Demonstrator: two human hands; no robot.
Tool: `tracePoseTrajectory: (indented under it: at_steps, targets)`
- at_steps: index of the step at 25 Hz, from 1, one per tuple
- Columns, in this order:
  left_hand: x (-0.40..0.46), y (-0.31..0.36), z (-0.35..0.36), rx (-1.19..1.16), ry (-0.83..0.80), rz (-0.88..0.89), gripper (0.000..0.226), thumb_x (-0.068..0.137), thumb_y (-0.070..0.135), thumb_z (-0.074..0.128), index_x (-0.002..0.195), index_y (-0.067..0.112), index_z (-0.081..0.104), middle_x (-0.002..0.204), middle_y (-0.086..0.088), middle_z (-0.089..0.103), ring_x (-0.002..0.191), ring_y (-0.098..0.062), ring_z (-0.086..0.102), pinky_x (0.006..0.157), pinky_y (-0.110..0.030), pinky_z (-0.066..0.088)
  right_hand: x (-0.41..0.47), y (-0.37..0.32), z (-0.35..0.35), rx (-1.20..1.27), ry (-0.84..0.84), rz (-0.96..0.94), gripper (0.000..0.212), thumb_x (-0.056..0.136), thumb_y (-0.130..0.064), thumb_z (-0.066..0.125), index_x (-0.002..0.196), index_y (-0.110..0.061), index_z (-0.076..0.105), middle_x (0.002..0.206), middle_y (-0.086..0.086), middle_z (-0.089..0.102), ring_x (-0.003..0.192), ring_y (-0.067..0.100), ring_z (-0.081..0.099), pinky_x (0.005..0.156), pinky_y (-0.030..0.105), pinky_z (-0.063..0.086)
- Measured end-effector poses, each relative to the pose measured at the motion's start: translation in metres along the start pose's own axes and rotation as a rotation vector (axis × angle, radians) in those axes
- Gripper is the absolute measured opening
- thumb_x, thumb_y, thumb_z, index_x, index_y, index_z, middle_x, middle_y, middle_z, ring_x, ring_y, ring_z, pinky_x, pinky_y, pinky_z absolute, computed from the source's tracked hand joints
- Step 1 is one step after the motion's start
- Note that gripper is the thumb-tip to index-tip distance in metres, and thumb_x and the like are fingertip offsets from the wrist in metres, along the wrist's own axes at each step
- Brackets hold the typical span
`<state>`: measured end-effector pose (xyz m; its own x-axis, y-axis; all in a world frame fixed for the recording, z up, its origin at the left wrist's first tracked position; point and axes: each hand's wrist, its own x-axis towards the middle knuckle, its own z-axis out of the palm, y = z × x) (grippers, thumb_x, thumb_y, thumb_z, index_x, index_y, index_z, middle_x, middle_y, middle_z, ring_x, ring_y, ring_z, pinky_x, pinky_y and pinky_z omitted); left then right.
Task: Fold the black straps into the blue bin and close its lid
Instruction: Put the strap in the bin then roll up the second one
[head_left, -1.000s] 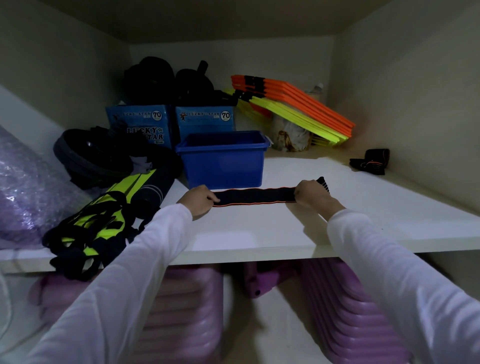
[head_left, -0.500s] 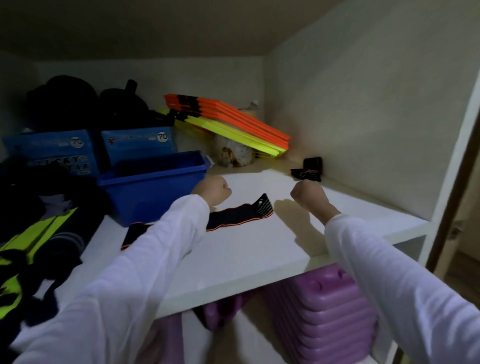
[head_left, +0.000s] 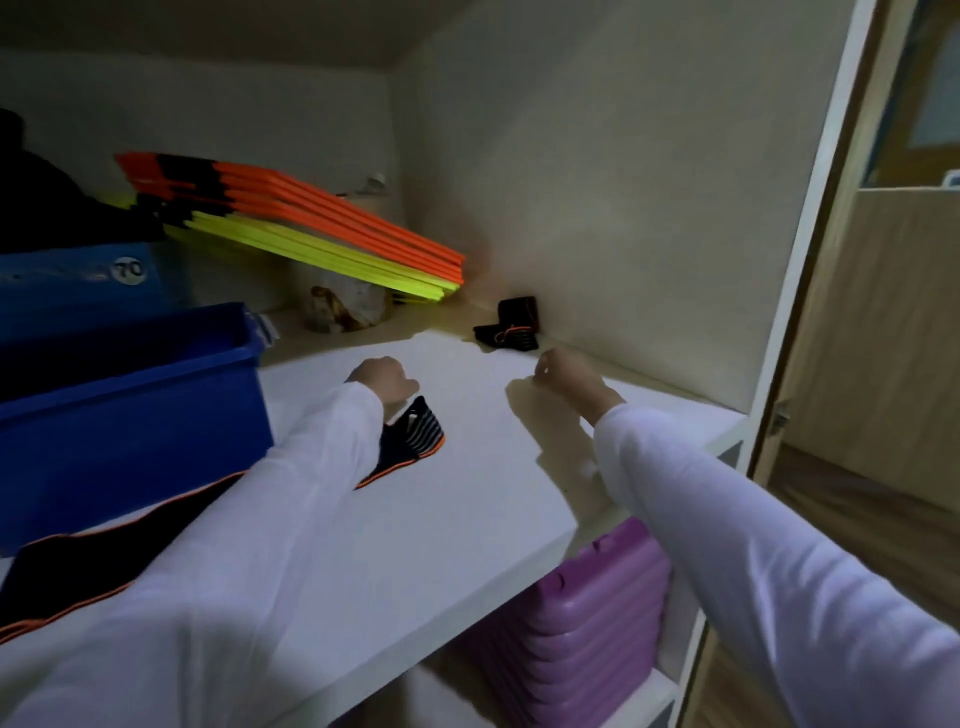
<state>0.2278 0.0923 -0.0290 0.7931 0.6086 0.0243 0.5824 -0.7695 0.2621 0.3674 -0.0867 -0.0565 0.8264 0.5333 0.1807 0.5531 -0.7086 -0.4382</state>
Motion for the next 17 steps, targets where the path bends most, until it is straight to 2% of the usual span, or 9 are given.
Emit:
tracePoseTrajectory:
  at_steps: [2,4,6,8,9,12,14,17]
  targets:
    - [0.008,0.0,0.006,0.031,-0.083,-0.037,0.05,0.091,0.041,0.052,0.117,0.0,0.061,0.125,-0.015,0.062,0.112,-0.032,0.057,0.087,-0.031,0.044,0.008,0.0,0.002,-0.015,-0.02,-0.034,0.032,0.092,-0.015,0.052,0.118,0.002,0.059,0.127,0.019,0.058,0.116,0.032,0.054,0.092,0.032,0.043]
    - [0.014,0.0,0.008,0.05,-0.148,-0.074,0.047,0.087,0.042,0.059,0.107,0.0,0.064,0.108,-0.015,0.067,0.091,-0.03,0.059,0.074,-0.027,0.04,0.017,-0.003,0.004,-0.011,-0.026,-0.055,0.036,0.092,-0.016,0.05,0.125,0.0,0.053,0.131,0.019,0.053,0.119,0.032,0.051,0.093,0.031,0.041]
    - [0.02,0.0,0.006,-0.02,-0.169,-0.098,0.033,0.085,0.033,0.066,0.086,0.001,0.061,0.081,-0.012,0.064,0.069,-0.024,0.054,0.059,-0.023,0.041,0.027,-0.008,0.008,-0.014,-0.025,-0.073,0.042,0.092,-0.016,0.048,0.131,-0.002,0.045,0.134,0.019,0.05,0.119,0.033,0.051,0.088,0.03,0.04]
    - [0.024,0.001,0.001,-0.137,-0.199,-0.126,0.032,0.085,0.019,0.068,0.065,0.001,0.051,0.061,-0.005,0.051,0.054,-0.016,0.045,0.039,-0.02,0.039,0.038,-0.015,0.012,-0.003,-0.025,-0.088,0.053,0.092,-0.018,0.048,0.141,-0.005,0.033,0.14,0.02,0.044,0.124,0.034,0.048,0.093,0.033,0.04]
    - [0.026,0.002,0.0,-0.139,-0.214,-0.13,0.036,0.084,0.016,0.069,0.059,0.004,0.046,0.058,-0.003,0.047,0.052,-0.014,0.042,0.036,-0.02,0.037,0.043,-0.017,0.014,-0.005,-0.026,-0.098,0.058,0.092,-0.019,0.048,0.145,-0.006,0.028,0.145,0.019,0.038,0.129,0.034,0.043,0.1,0.035,0.038]
    - [0.03,0.002,-0.001,-0.094,-0.233,-0.135,0.039,0.083,0.02,0.07,0.057,0.009,0.043,0.058,0.002,0.046,0.051,-0.01,0.042,0.045,-0.02,0.031,0.057,-0.024,0.02,-0.08,-0.056,-0.135,0.066,0.092,-0.022,0.051,0.149,-0.006,0.02,0.156,0.015,0.02,0.144,0.031,0.02,0.114,0.038,0.025]
    - [0.033,0.0,0.0,-0.036,-0.233,-0.106,0.041,0.082,0.025,0.071,0.056,0.01,0.043,0.058,0.002,0.045,0.051,-0.009,0.041,0.047,-0.021,0.029,0.065,-0.027,0.025,-0.121,-0.1,-0.133,0.07,0.093,-0.023,0.051,0.151,-0.008,0.014,0.159,0.012,0.012,0.148,0.029,0.007,0.118,0.04,0.017]
    - [0.037,-0.001,0.001,0.017,-0.235,-0.083,0.046,0.08,0.03,0.072,0.053,0.012,0.04,0.055,0.002,0.042,0.05,-0.01,0.039,0.047,-0.022,0.027,0.074,-0.029,0.031,-0.15,-0.147,-0.115,0.071,0.095,-0.027,0.048,0.152,-0.01,0.008,0.16,0.01,0.007,0.149,0.028,0.0,0.119,0.041,0.012]
